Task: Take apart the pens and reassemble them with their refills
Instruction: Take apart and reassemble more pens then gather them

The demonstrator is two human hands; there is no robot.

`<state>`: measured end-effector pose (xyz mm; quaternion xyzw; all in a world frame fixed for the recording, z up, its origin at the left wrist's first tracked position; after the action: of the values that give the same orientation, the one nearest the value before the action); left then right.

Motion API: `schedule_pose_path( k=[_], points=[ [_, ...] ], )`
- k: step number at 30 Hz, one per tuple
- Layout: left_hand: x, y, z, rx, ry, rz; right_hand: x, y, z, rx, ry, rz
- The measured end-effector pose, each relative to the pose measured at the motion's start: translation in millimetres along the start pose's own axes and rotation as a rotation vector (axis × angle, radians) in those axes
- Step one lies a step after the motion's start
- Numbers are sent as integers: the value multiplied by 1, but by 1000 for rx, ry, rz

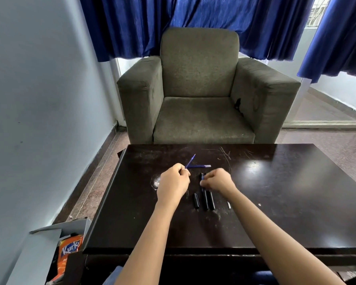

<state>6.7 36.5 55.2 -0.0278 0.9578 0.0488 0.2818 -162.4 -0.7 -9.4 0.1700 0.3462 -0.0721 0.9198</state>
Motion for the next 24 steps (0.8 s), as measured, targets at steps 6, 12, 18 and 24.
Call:
schedule_pose_path(
  k=[6,12,18,24],
  points=[
    [0,-2,1,15,-26,-7,30,3,-5,-35,334,47],
    [0,-3,2,19,-29,-4,31,2,-6,-53,328,31],
    [0,-3,3,1,31,-6,3,8,21,15,-342,154],
    [3,-2,0,22,-52,33,13,41,46,28,-790,503]
  ],
)
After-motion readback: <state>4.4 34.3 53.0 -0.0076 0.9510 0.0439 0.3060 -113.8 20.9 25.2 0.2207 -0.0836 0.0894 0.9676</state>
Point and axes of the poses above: each hand's wrist, its own y-axis away from the middle knuckle, its own x-axis out of the palm, z = x × y, the point moved 6 cm from there along -y, towards the middle knuckle, and after that the axes turned 1 degree about x, right-handed, at the moved point
